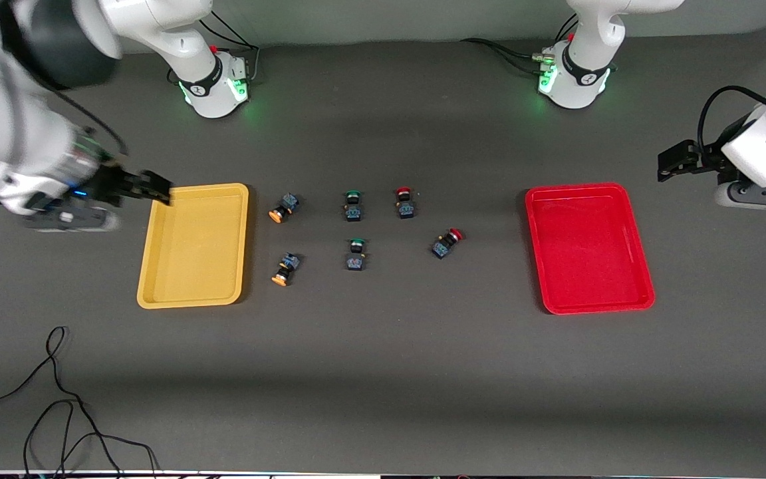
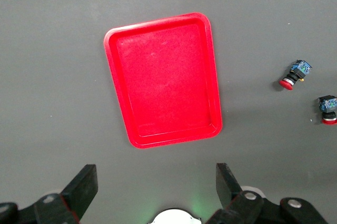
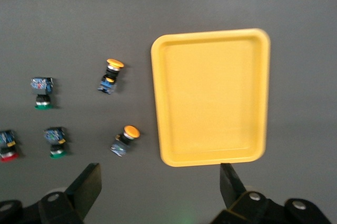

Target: Place red and yellow buttons in trays

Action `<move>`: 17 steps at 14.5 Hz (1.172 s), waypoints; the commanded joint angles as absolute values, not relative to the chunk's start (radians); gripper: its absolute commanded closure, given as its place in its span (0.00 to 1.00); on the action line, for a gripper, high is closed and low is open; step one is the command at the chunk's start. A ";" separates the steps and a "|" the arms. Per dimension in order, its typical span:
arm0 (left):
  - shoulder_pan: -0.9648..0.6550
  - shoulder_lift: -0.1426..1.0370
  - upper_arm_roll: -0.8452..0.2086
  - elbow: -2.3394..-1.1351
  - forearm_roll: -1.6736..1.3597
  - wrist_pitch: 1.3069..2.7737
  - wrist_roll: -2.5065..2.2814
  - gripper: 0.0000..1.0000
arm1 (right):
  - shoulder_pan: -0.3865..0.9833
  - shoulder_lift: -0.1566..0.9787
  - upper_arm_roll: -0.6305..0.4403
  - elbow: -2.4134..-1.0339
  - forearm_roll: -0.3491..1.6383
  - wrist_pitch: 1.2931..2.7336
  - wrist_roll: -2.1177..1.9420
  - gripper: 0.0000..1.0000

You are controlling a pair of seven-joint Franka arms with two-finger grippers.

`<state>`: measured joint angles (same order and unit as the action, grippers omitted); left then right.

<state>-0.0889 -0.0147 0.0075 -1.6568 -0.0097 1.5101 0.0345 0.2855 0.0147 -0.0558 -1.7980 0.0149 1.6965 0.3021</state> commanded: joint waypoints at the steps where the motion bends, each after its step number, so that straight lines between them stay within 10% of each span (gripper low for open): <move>1: -0.112 -0.040 -0.050 -1.712 0.009 1.555 -0.064 0.00 | 0.383 0.003 -0.060 -1.957 0.011 1.840 0.550 0.00; 9: -0.243 -0.002 -0.345 -1.859 -0.012 1.816 -0.606 0.00 | 0.502 0.127 -0.060 -2.413 0.014 2.469 0.873 0.00; 17: -0.549 0.150 -0.345 -1.858 -0.011 2.064 -0.873 0.00 | 0.537 0.259 0.005 -2.445 0.165 2.560 0.899 0.00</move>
<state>-0.5012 0.1298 -0.3628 -1.8649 -0.0157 2.0246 -0.8221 0.5034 0.2508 0.0032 -2.4489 0.1270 2.5522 0.8720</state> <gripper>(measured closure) 0.000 0.000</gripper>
